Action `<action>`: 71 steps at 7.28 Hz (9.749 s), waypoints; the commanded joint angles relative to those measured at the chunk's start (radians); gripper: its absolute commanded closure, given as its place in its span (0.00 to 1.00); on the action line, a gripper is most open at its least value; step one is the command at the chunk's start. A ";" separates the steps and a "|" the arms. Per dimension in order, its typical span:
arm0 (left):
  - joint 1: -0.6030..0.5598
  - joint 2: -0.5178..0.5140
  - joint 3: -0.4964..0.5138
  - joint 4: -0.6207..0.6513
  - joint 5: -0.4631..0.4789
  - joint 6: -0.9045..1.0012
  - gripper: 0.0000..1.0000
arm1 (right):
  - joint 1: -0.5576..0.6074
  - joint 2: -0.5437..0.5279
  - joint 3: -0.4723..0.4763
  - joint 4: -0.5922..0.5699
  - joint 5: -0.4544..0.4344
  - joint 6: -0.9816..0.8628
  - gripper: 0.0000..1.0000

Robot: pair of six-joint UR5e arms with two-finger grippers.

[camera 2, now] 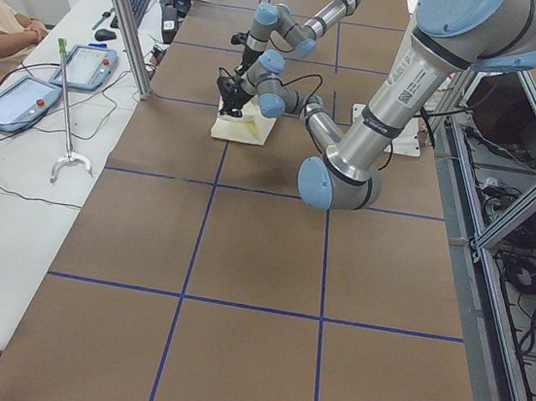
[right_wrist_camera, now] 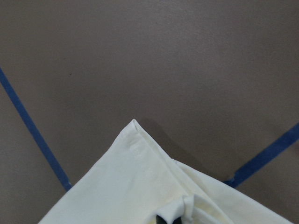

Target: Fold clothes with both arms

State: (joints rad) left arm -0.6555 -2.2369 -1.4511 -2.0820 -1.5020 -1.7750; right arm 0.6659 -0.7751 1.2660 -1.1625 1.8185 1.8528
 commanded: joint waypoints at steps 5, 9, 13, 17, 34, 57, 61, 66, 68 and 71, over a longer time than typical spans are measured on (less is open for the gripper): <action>-0.070 0.199 -0.057 -0.330 -0.219 0.114 1.00 | 0.014 0.005 -0.030 0.032 0.021 -0.004 1.00; -0.058 0.195 0.178 -0.728 -0.406 0.244 1.00 | 0.014 0.003 -0.030 0.033 0.021 -0.004 1.00; -0.055 0.152 0.216 -0.734 -0.553 0.258 1.00 | 0.014 0.007 -0.027 0.035 0.021 -0.001 1.00; -0.058 0.154 0.233 -0.857 -0.670 0.284 1.00 | 0.015 0.003 -0.027 0.035 0.019 -0.004 1.00; -0.021 0.114 0.291 -0.888 -0.609 0.202 1.00 | 0.020 0.005 -0.020 0.035 0.021 -0.006 1.00; -0.065 0.362 -0.011 -0.854 -0.598 0.147 1.00 | 0.075 0.034 -0.157 0.070 0.016 -0.254 1.00; -0.148 0.387 -0.018 -0.825 -0.595 0.157 1.00 | 0.242 -0.033 -0.118 0.075 0.207 -0.400 1.00; -0.520 0.639 -0.008 -0.741 -0.746 0.825 1.00 | 0.556 -0.597 0.329 0.053 0.400 -1.012 1.00; -0.730 0.680 -0.014 -0.563 -0.761 1.204 1.00 | 0.671 -0.717 0.342 0.053 0.499 -1.256 0.95; -0.941 0.669 -0.113 -0.029 -0.767 1.688 0.58 | 0.761 -0.919 0.479 0.018 0.568 -1.386 0.74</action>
State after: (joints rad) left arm -1.5239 -1.5648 -1.5136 -2.3415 -2.2671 -0.2705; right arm 1.4037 -1.6109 1.6725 -1.1169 2.3715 0.5041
